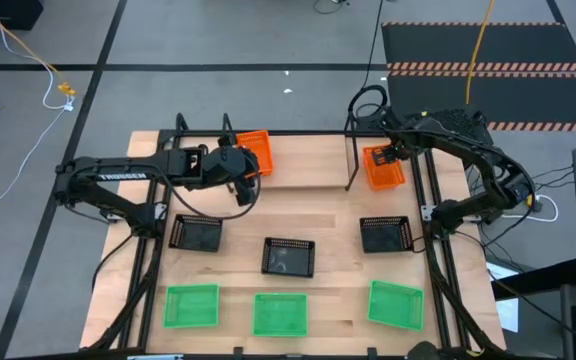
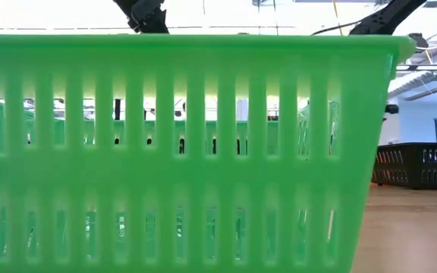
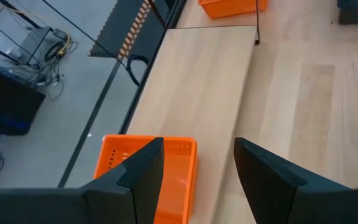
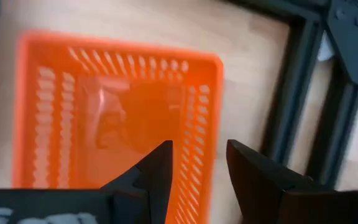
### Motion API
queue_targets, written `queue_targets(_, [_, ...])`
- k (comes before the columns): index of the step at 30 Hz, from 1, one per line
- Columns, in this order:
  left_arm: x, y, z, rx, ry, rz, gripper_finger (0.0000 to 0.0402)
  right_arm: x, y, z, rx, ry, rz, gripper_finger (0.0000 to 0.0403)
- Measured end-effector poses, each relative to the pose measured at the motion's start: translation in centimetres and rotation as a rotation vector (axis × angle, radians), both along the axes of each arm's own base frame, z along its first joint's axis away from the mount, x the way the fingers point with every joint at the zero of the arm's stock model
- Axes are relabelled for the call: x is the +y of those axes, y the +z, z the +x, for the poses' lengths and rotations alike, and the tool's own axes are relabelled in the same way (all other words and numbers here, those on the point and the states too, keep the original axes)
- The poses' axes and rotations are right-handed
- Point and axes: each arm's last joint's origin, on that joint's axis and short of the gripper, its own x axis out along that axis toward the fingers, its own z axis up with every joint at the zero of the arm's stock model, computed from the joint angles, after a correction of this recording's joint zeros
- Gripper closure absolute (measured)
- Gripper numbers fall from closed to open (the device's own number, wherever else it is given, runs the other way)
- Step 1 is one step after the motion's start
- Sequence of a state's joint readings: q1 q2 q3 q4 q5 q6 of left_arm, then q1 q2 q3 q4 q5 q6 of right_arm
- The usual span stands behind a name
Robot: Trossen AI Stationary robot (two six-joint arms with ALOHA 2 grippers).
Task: Stack baskets on shelf by color
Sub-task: Stack the orange basket on top of the orange baskets on the shelf
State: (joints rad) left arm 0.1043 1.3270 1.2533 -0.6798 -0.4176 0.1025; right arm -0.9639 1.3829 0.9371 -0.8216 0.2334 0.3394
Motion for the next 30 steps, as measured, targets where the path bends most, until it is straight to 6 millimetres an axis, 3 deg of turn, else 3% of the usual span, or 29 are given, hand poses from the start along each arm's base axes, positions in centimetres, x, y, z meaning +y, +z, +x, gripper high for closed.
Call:
queue_targets(7, [0.0,0.0,0.0,-0.001,0.001,0.002,0.0204,-0.9,-0.6,0.1,-0.010,-0.034,-0.018,0.0263])
queue_targets(17, [-0.1,0.0,0.0,0.001,-0.002,0.004,0.0204,-2.0,-2.5,0.2,0.009,-0.070,0.023,0.0306])
queue_targets(25, [0.0,0.0,0.0,0.015,0.005,0.031,0.0204,-2.4,-2.3,0.1,-0.016,-0.079,-0.005,0.0390])
queue_targets(30, [0.0,0.0,-0.1,0.017,0.006,0.031,0.0204,-2.0,-1.4,-0.1,-0.039,-0.100,-0.028,0.0390])
